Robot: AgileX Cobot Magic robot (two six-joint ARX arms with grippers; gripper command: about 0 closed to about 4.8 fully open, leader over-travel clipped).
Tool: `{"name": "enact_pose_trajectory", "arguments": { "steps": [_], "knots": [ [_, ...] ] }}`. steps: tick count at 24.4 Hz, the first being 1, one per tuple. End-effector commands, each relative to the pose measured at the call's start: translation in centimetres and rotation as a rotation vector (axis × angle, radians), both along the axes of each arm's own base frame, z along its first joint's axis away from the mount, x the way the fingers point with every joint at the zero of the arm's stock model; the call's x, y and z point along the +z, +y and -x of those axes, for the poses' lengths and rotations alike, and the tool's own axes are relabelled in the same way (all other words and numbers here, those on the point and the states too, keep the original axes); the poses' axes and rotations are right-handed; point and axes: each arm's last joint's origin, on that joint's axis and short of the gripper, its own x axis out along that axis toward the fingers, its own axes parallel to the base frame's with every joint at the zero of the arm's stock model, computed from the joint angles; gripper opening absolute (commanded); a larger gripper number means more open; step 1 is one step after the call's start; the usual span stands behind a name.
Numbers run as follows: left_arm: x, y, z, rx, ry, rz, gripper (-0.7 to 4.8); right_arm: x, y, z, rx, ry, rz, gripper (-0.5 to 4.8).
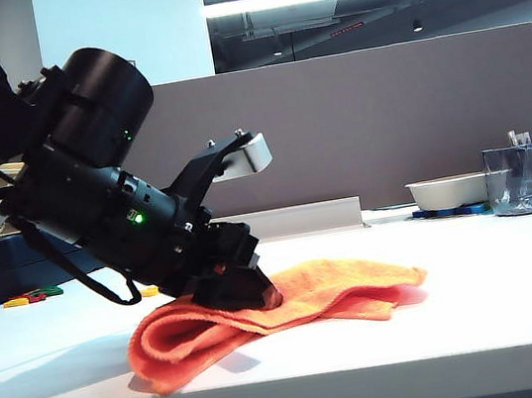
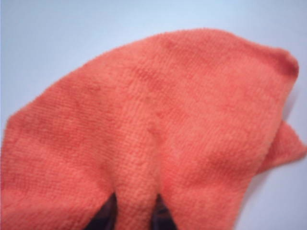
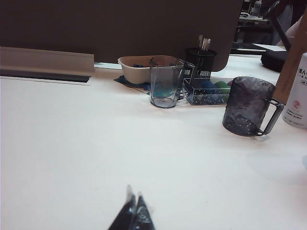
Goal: Use an orange cloth to wipe the letter magnets on the table away for a distance.
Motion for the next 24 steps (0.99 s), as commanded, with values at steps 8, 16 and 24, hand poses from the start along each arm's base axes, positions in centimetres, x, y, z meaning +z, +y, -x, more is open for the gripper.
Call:
{"name": "enact_pose_trajectory", "arguments": {
  "steps": [8, 16, 24],
  "knots": [
    [1.0, -3.1, -3.7, -0.004, -0.077, 0.057, 0.12, -0.1, 0.0, 0.0, -0.001, -0.010, -0.001, -0.05],
    [0.9, -4.7, -6.6, 0.110, -0.085, -0.041, 0.12, -0.1, 0.0, 0.0, -0.001, -0.009, -0.001, -0.05],
    [1.3, -3.1, -8.3, 0.260, -0.134, -0.095, -0.06, -0.1, 0.0, 0.0, -0.001, -0.009, -0.001, -0.05]
  ]
}}
